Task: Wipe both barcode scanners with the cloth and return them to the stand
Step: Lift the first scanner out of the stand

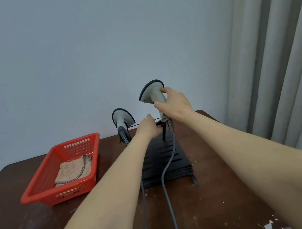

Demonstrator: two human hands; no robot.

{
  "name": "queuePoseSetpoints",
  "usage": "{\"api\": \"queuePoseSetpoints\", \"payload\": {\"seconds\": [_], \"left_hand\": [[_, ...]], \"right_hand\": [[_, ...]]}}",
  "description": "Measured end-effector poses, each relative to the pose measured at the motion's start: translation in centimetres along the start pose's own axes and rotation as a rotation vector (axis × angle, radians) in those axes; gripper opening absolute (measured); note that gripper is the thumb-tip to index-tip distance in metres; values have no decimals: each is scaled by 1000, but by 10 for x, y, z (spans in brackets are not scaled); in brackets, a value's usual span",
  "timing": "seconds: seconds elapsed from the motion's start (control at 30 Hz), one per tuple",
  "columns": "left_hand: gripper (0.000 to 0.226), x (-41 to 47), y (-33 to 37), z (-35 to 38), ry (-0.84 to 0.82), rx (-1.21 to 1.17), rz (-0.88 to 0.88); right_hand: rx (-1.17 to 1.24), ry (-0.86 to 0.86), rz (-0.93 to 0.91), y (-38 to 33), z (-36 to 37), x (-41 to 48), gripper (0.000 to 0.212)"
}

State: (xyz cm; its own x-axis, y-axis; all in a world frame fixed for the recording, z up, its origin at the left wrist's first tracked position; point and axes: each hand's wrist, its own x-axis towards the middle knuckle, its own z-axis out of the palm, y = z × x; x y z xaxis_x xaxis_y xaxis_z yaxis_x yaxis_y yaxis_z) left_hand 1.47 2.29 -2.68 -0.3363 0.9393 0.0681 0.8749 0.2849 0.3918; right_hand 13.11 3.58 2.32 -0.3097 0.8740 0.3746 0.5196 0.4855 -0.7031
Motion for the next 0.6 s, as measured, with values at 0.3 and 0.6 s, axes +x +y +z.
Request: {"api": "queuePoseSetpoints", "payload": {"seconds": [0.3,0.6], "left_hand": [[22,-36,-15,-58,-47,-790,-111],[52,-86,-24,-86,-104,-1076,-116]], "right_hand": [[169,1,-15,-5,-5,-27,59],[299,-43,-66,-7,-7,-75,48]]}}
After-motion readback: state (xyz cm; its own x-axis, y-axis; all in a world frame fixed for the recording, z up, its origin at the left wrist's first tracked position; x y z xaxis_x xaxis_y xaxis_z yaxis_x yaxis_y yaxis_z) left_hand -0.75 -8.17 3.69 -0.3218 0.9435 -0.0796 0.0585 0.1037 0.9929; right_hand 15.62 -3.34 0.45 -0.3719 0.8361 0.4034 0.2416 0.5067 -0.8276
